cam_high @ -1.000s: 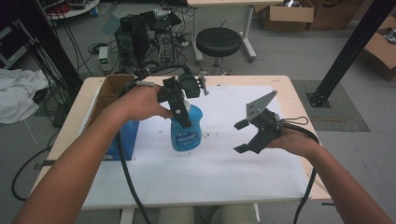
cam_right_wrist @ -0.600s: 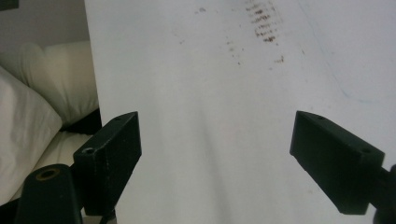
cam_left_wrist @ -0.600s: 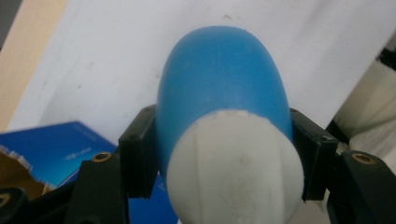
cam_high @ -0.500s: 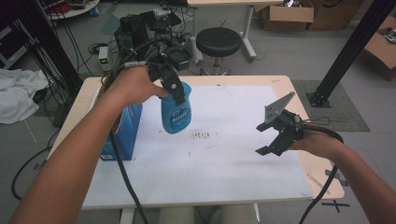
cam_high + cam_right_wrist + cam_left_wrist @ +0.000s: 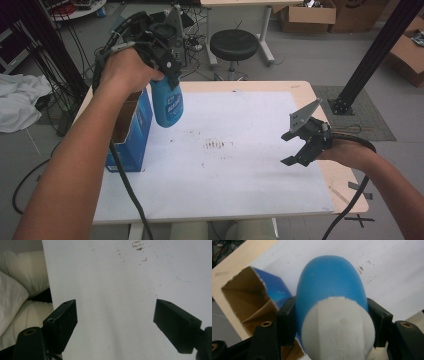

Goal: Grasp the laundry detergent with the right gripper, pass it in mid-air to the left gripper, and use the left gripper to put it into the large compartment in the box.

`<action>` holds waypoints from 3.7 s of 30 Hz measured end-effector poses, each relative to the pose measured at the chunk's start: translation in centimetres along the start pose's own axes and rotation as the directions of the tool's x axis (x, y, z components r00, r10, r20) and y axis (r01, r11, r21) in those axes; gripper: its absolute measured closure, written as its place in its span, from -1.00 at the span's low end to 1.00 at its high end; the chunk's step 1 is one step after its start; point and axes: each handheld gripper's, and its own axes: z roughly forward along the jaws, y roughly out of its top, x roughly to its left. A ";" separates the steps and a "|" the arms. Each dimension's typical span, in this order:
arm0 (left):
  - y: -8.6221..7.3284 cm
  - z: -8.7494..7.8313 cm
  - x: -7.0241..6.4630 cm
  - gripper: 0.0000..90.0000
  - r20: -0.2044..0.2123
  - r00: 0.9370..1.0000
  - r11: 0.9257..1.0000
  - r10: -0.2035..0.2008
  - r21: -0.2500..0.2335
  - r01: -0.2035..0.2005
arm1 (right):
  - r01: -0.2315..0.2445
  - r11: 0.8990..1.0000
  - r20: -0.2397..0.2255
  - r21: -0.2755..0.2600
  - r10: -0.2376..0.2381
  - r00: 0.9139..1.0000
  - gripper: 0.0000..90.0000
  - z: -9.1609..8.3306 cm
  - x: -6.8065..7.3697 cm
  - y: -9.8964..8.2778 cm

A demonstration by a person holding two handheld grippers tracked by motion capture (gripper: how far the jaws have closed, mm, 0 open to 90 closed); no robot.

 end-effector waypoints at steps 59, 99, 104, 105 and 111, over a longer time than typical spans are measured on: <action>-9.4 4.1 10.9 -0.15 -0.101 0.880 0.886 -0.464 -0.033 0.463 | -0.026 1.000 0.020 0.016 0.026 0.999 -0.59 -0.6 -0.7 -1.2; -11.9 14.9 10.8 -0.15 -0.085 0.921 0.923 -0.380 0.031 0.383 | -0.062 0.998 0.016 0.032 0.062 0.998 -0.59 -0.6 -0.5 -3.1; -11.9 14.9 11.0 -0.15 -0.081 0.921 0.922 -0.382 0.041 0.386 | -0.070 0.997 0.018 0.035 0.070 0.997 -0.59 -0.7 -0.5 -3.2; -11.9 14.9 11.0 -0.16 -0.081 0.921 0.922 -0.382 0.041 0.386 | -0.070 0.997 0.018 0.035 0.070 0.997 -0.59 -0.7 -0.5 -3.2; -12.1 14.9 11.2 -0.16 -0.075 0.916 0.917 -0.393 0.042 0.397 | -0.070 0.997 0.016 0.036 0.070 0.997 -0.59 -0.5 -0.5 -3.1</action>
